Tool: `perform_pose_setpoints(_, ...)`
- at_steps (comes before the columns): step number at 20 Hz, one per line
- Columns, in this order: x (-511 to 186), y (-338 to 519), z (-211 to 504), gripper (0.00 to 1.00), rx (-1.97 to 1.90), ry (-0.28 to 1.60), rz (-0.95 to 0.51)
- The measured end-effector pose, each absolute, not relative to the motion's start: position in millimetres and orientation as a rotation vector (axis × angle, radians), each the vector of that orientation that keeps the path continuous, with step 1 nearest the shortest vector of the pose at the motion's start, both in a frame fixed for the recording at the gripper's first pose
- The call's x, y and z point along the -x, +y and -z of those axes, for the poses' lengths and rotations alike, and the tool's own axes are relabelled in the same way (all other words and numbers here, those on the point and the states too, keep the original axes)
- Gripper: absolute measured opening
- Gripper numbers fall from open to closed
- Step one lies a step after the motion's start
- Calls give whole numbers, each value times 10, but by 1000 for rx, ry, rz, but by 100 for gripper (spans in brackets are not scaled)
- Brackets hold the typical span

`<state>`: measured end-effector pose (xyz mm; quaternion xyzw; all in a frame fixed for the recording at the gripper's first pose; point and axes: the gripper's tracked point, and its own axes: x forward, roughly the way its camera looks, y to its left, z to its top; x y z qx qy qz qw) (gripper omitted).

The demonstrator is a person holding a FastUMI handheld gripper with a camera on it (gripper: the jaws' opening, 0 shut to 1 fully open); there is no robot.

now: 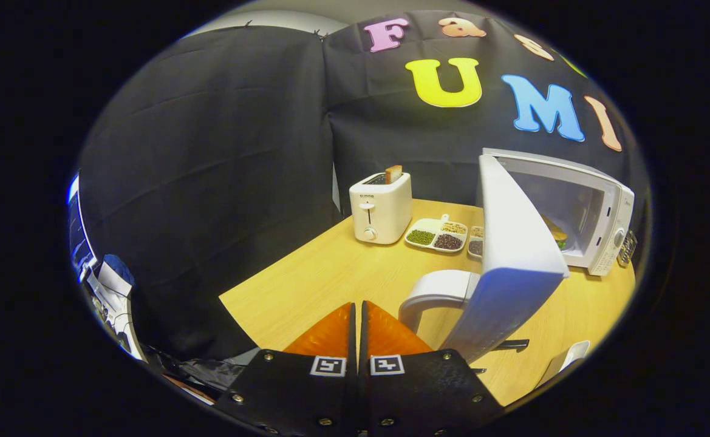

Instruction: Open the microwave, put the food inside, and close the microwave door.

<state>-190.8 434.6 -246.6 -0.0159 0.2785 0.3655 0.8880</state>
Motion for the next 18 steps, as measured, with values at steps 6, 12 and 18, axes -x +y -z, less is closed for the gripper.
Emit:
perform_pose_setpoints(6, 1875, 3970, 2484, 1, 42, 609, -731)
perform_pose_setpoints(12, 1736, 3492, 2473, 1, 37, 633, -682)
perform_pose_setpoints(18, 1504, 2982, 2428, 1, 24, 642, -625)
